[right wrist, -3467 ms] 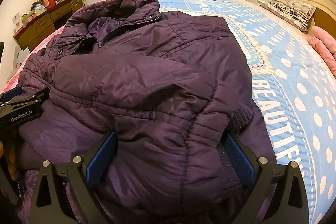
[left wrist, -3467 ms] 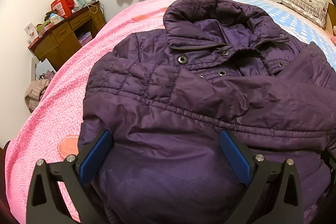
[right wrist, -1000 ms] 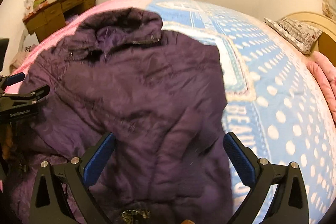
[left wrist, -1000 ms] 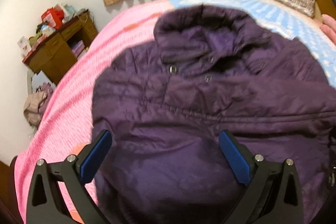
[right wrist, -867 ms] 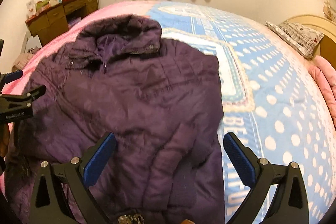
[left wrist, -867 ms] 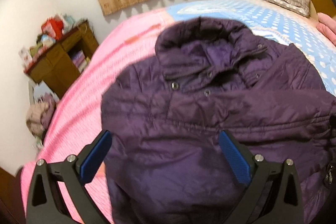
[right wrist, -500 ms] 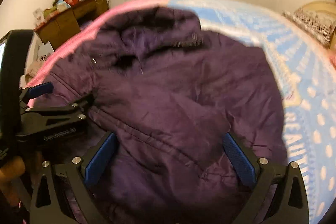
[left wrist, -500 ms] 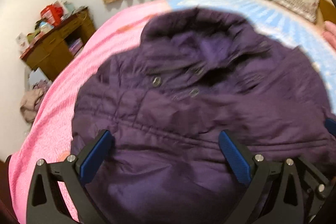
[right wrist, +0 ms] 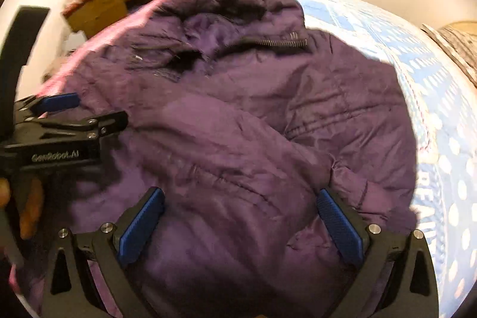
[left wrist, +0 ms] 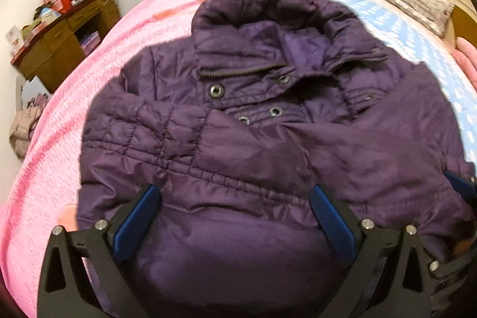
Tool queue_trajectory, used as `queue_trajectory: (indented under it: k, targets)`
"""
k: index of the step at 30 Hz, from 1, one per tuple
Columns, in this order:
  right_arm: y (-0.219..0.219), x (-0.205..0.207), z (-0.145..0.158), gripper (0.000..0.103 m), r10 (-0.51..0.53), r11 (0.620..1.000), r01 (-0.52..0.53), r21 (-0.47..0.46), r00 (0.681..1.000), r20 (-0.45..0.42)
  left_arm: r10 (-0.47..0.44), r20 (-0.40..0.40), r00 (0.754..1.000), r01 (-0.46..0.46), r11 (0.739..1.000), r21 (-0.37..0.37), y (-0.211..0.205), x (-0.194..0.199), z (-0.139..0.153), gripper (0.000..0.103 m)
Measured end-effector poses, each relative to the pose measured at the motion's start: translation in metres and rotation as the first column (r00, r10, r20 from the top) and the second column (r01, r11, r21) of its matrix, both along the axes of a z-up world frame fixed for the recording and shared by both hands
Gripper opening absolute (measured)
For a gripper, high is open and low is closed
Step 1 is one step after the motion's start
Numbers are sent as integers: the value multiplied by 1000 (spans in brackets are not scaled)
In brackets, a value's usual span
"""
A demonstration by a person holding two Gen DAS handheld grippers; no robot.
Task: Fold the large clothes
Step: 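Grasp the jacket edge with both grippers and lift it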
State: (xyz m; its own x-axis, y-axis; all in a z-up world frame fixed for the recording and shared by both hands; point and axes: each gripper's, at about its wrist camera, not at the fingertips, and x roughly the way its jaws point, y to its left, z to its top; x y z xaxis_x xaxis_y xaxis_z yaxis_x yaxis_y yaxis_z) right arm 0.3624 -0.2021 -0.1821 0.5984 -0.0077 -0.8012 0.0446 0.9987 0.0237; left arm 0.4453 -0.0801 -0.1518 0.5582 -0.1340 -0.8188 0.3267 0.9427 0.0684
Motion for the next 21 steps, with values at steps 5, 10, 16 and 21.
queue_trajectory:
  k: [5, 10, 16, 21]
  targets:
    - [-29, -2, 60, 102, 10, 1000, -14, 18, 984, 179, 2, 97, 995, 8, 995, -102, 20, 7, 53, 103]
    - [-43, 68, 83, 102, 33, 998, -19, -66, 976, 214, 14, 138, 990, -2, 996, -94, 12, 65, 74, 103]
    - [-66, 164, 77, 101, 14, 999, -4, -50, 981, 192, 35, 133, 991, -27, 998, -60, -3, 133, 61, 103]
    - [-76, 217, 66, 94, 26, 1000, -25, -13, 987, 156, 24, 115, 993, -17, 998, -65, -14, 172, 51, 103]
